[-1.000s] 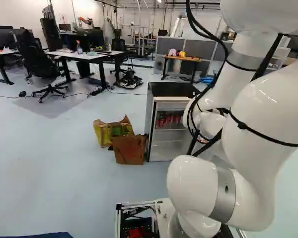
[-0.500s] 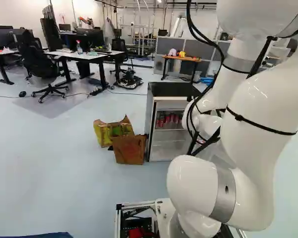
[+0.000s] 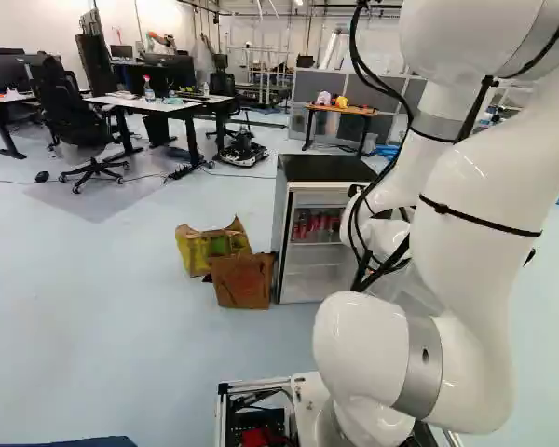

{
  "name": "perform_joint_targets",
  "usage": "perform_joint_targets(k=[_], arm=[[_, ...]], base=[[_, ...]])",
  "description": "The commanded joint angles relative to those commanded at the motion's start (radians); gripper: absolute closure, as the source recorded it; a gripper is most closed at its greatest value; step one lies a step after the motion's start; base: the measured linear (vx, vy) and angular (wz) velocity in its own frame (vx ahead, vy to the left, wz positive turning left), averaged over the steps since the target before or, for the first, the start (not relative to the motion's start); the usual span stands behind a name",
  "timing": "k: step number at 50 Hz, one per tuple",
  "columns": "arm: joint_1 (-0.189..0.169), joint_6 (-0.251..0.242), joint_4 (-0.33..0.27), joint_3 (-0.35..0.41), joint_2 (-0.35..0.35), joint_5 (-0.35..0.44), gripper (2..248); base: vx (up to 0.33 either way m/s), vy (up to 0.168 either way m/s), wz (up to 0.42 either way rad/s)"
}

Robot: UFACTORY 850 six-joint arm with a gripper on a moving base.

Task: Grab a drink from the fridge

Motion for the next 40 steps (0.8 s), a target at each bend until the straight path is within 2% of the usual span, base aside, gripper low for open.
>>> perform_joint_targets(k=[13,40], arm=[[0.007,0.0,-0.009,-0.036,-0.064,0.0,3],[0.02,0.0,-0.093,-0.113,-0.194,0.0,3]], base=[[0.0,0.0,0.0],[0.0,0.0,0.0]])
